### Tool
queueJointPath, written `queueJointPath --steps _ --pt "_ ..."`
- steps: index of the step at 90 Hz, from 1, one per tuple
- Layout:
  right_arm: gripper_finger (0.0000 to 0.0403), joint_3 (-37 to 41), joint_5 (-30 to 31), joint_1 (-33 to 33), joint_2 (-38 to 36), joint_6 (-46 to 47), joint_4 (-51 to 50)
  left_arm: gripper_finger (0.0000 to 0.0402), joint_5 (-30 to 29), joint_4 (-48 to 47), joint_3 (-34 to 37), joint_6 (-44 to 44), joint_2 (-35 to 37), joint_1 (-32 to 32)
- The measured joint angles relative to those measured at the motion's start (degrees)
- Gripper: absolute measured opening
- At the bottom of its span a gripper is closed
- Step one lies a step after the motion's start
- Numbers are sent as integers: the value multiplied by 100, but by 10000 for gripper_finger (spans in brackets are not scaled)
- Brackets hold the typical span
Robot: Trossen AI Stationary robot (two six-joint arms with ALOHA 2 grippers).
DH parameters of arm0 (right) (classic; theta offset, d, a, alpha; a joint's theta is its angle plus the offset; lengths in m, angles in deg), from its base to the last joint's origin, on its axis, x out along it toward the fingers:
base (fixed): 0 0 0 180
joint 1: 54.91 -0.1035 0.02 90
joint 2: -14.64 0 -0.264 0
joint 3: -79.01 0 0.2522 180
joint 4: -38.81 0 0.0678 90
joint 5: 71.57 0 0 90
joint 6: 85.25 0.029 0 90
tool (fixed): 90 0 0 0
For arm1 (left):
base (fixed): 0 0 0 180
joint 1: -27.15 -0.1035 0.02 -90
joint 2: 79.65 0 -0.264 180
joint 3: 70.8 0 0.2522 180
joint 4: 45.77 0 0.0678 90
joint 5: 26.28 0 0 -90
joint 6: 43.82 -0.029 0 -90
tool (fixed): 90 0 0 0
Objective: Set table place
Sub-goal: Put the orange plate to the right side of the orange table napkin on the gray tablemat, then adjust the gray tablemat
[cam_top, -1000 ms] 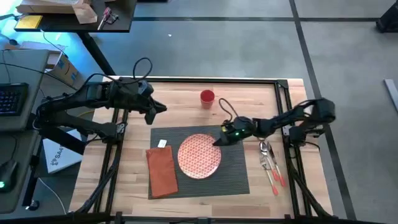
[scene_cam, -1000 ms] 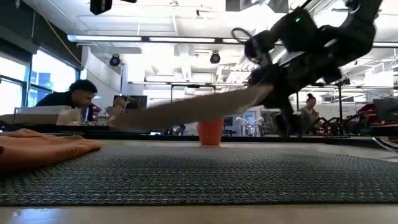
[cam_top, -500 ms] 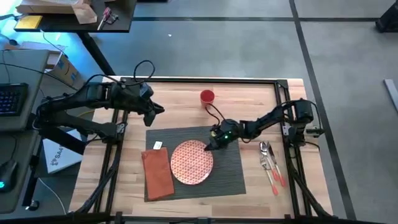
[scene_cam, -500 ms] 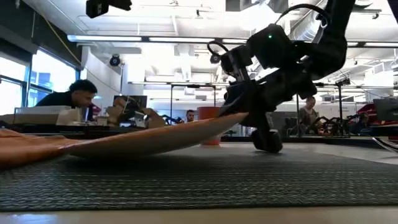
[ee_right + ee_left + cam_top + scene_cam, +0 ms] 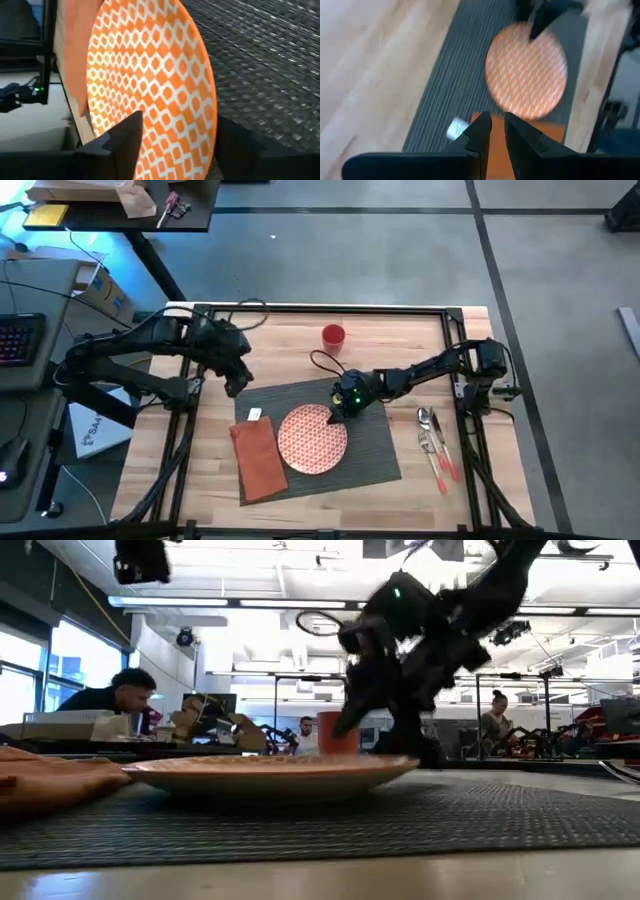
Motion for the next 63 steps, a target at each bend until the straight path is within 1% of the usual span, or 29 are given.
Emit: queueJointPath --steps 9,14,22,33,40,48,63 --pt "245 -282 -4 0 -144 -232 -1031 41 4 4 91 85 -123 88" --pt "248 -428 -2 0 -269 -329 -1359 37 16 17 283 169 -202 132" --pt "247 -626 60 -2 -526 -334 -1790 25 21 278 779 211 -270 200" --pt "236 -704 540 -2 -642 -315 -3090 6 89 886 1687 459 -371 233" --pt "219 -675 887 -2 -673 -400 -3768 2 136 1527 2266 492 -441 233" --pt "186 -461 1252 -2 -640 -498 -4329 1 144 2496 2896 488 -576 233" --pt "111 31 1269 -118 -650 -29 -4302 0 83 4018 3759 404 -1048 158"
